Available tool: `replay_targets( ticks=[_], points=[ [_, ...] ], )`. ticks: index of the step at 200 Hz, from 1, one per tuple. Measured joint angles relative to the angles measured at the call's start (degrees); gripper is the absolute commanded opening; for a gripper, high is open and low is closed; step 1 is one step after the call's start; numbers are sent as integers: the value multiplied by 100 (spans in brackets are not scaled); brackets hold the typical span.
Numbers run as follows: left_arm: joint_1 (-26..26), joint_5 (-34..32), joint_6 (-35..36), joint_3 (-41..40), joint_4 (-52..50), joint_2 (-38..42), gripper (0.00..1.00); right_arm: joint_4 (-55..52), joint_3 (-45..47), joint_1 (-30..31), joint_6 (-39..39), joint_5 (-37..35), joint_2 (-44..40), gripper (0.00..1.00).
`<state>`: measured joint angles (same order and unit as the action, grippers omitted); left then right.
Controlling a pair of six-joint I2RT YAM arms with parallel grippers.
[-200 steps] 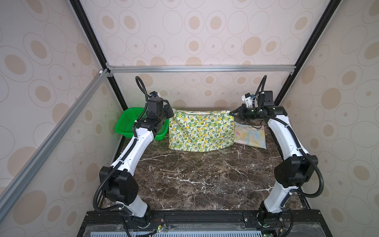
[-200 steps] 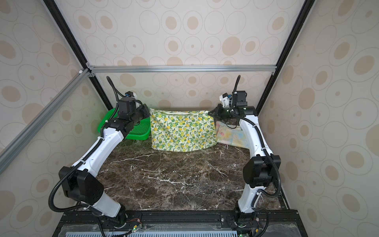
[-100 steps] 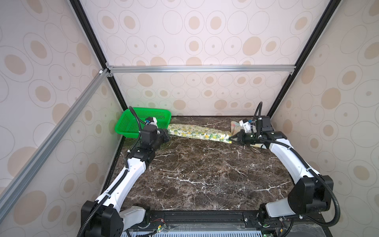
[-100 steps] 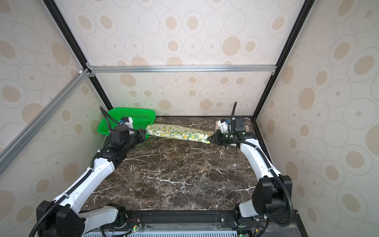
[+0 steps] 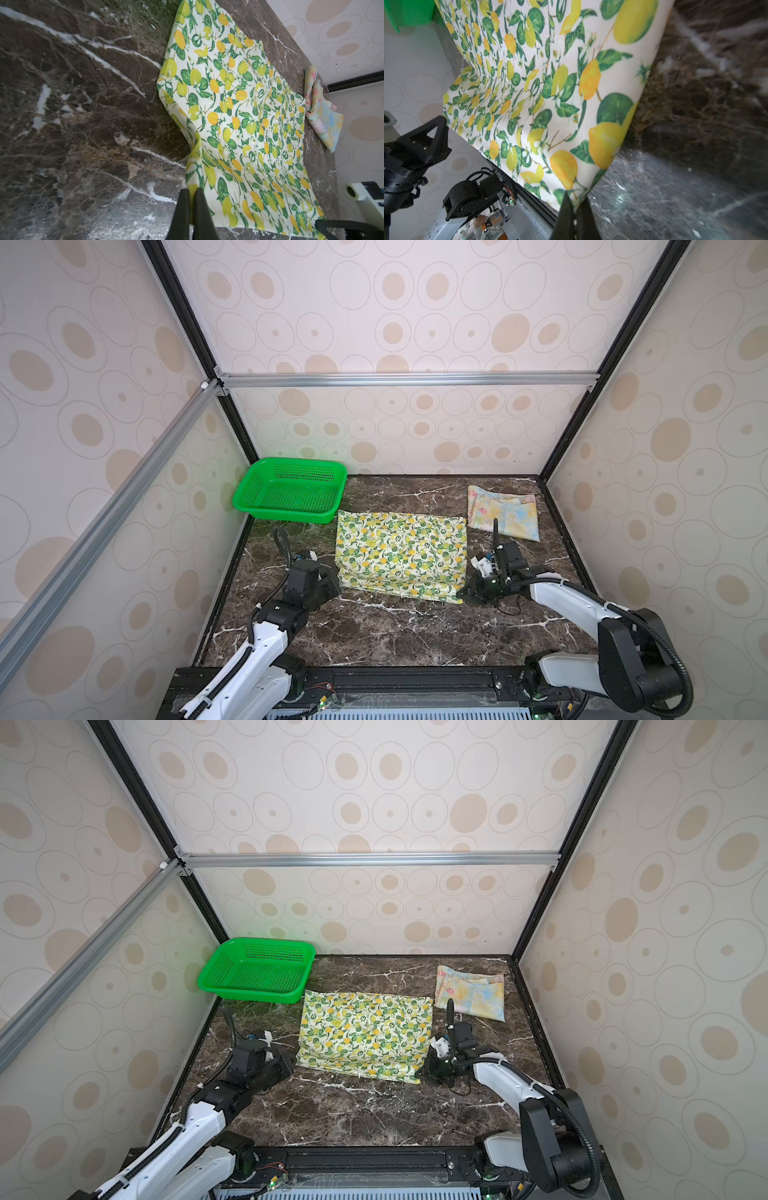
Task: Fold and stack skirts
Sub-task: Flatten out the skirt at the center of the table, then rotate the skirt at the center of the table.
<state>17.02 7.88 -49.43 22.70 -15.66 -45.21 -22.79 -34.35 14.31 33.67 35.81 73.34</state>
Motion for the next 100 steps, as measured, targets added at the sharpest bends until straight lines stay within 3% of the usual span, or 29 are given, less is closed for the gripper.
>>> replay_targets(
  ticks=[20,50,60,87,100],
  points=[
    [15,-52,-72,0,-291,146,42,-101,22,-4,24,-118,-127,51],
    [15,-199,-22,245,-798,251,44,-409,28,-4,92,-227,-610,54],
    [13,-203,28,391,-859,188,41,-459,28,-4,118,-269,-791,50],
    [26,-107,168,588,-544,-302,35,-393,-35,11,243,-365,-811,20],
    [61,-46,238,586,-332,-678,34,-299,-107,20,232,-439,-551,11]
  ],
)
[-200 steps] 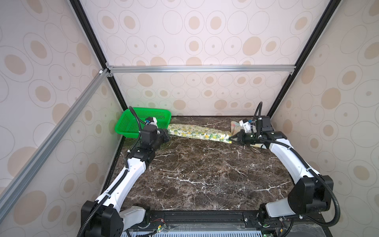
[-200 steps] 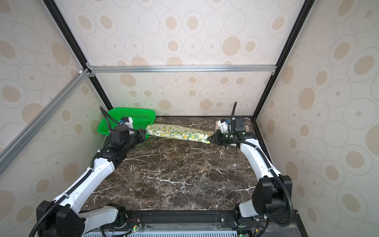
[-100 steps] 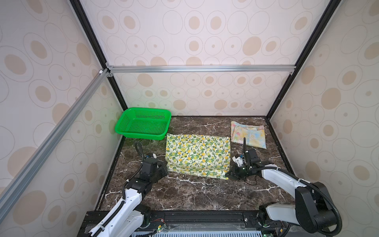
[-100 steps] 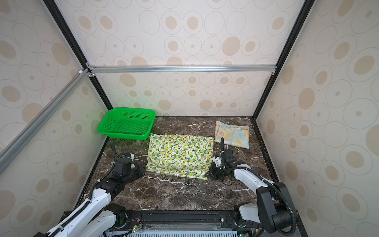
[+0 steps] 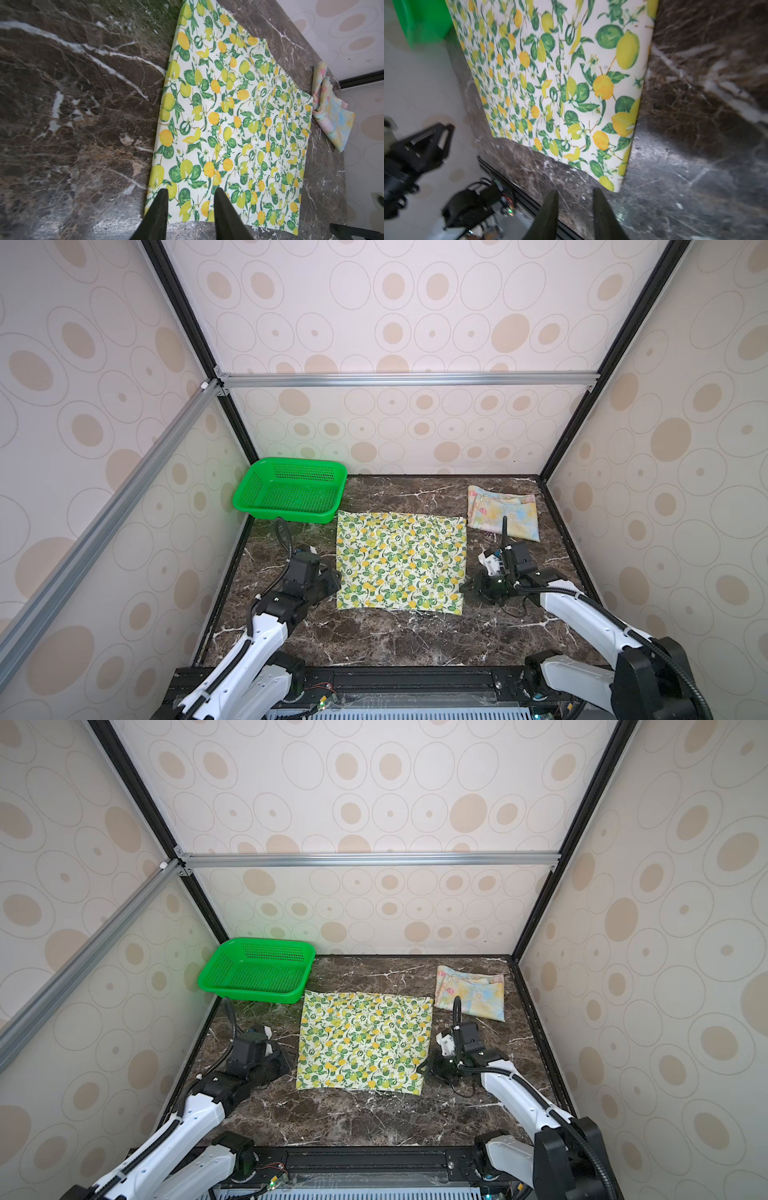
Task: Fold and stack skirts
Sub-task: Rotate the skirt at the center of the table.
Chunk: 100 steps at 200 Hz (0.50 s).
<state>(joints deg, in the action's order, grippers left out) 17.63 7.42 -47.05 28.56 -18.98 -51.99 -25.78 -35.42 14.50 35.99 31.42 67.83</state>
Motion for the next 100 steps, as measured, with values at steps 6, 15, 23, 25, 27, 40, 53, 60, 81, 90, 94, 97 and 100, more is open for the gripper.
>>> replay_targets(
  ticks=[6,15,23,25,27,40,53,60,81,90,94,97,100],
  points=[
    [24,24,46,-2,87,-192,34,87,-24,4,-4,-28,153,7],
    [63,55,98,-7,234,-457,34,223,-28,7,57,-72,374,1],
    [105,70,153,-13,378,-656,33,330,-28,7,81,-122,568,0],
    [120,74,168,-17,422,-721,33,358,-28,7,79,-125,629,0],
    [129,83,181,-17,463,-772,33,382,-28,7,83,-140,673,0],
    [201,125,262,-28,717,-1117,32,568,-28,9,129,-219,979,0],
    [269,142,348,-28,907,-1473,31,737,-26,17,181,-337,1209,0],
    [310,140,391,-28,964,-1657,31,813,-28,20,219,-409,1300,0],
    [496,98,501,-28,1016,-2118,30,916,-31,24,286,-660,1482,0],
    [597,39,516,-28,1064,-2227,31,901,-61,24,306,-791,1547,0],
    [636,26,520,-22,1110,-2238,31,876,-90,24,308,-846,1582,0],
    [660,20,518,-22,1132,-2247,31,859,-116,24,313,-872,1613,0],
    [688,11,520,-22,1154,-2258,31,824,-149,22,310,-892,1641,0]
  ],
)
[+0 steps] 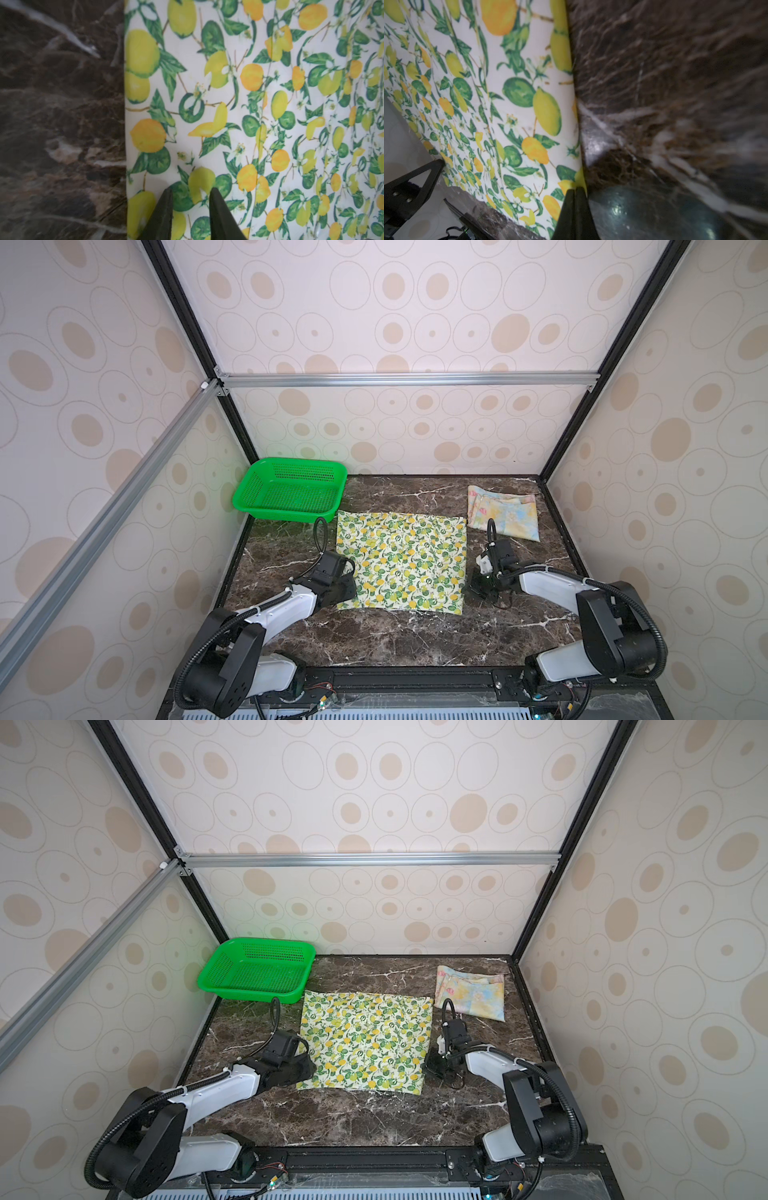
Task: Fold and stack skirts
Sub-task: Rotate the skirt at the center of the table.
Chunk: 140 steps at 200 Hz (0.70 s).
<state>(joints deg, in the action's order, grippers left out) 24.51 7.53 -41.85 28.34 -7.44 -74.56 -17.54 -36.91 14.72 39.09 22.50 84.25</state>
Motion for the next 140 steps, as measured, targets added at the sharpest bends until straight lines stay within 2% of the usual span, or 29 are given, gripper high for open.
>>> replay_targets(
  ticks=[84,140],
  points=[
    [822,-284,-492,-302,221,269,32,-313,-1316,-11,-337,-382,1134,0],
    [1731,-321,-1187,-474,225,509,32,-603,-2149,-146,-686,-870,1648,0]
  ],
)
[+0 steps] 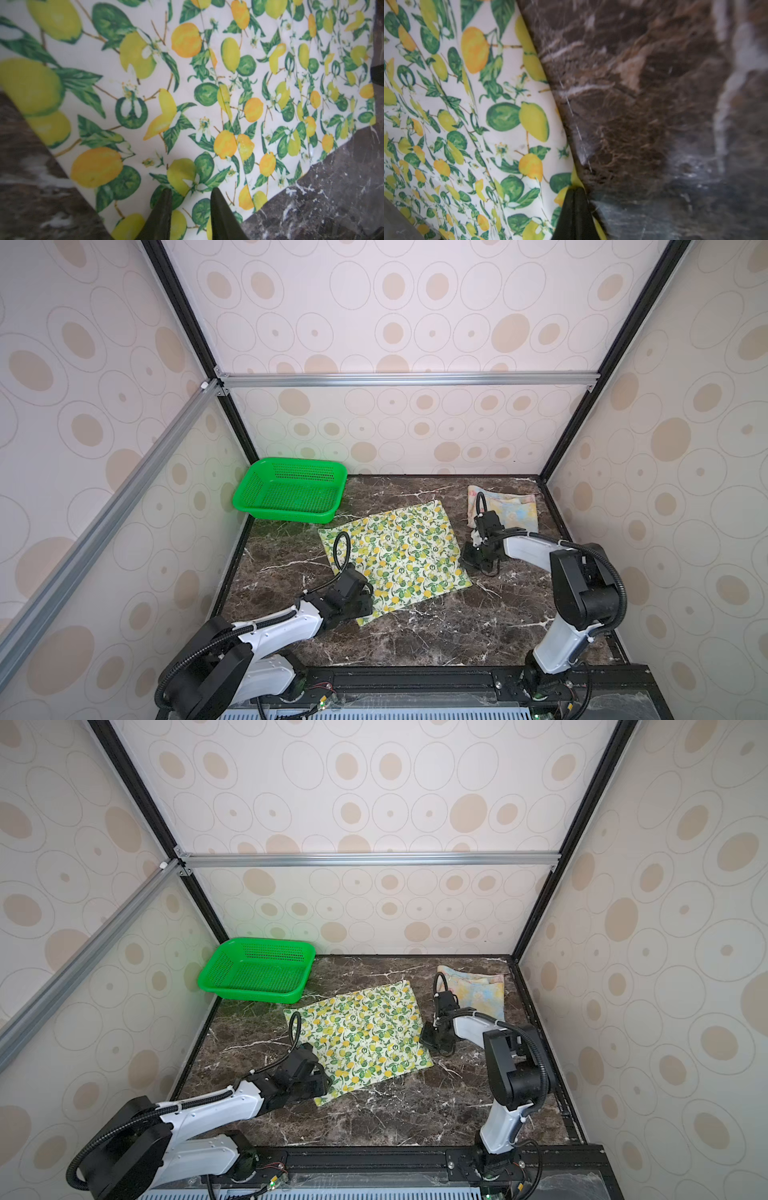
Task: Fold and stack skirts
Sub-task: Rotate the skirt at the center of the table.
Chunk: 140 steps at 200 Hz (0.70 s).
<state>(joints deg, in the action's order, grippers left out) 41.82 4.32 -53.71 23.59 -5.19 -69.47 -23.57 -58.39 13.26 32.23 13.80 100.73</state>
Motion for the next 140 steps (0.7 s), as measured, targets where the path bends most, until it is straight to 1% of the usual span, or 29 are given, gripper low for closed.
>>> replay_targets(
  ticks=[23,40,79,120,140],
  points=[
    [398,-68,-221,42,96,-116,32,-166,-98,9,-107,-164,-177,0],
    [649,-87,-343,166,201,-332,32,-308,-31,92,-136,-212,-599,0],
    [1165,-70,-535,597,501,-992,32,-398,540,197,-98,-144,-1725,0],
    [1716,57,-597,1294,743,-1838,32,-719,1075,205,-42,-48,-2371,0],
    [1853,151,-643,1513,931,-2118,32,-780,1217,229,-26,28,-2662,0]
  ],
)
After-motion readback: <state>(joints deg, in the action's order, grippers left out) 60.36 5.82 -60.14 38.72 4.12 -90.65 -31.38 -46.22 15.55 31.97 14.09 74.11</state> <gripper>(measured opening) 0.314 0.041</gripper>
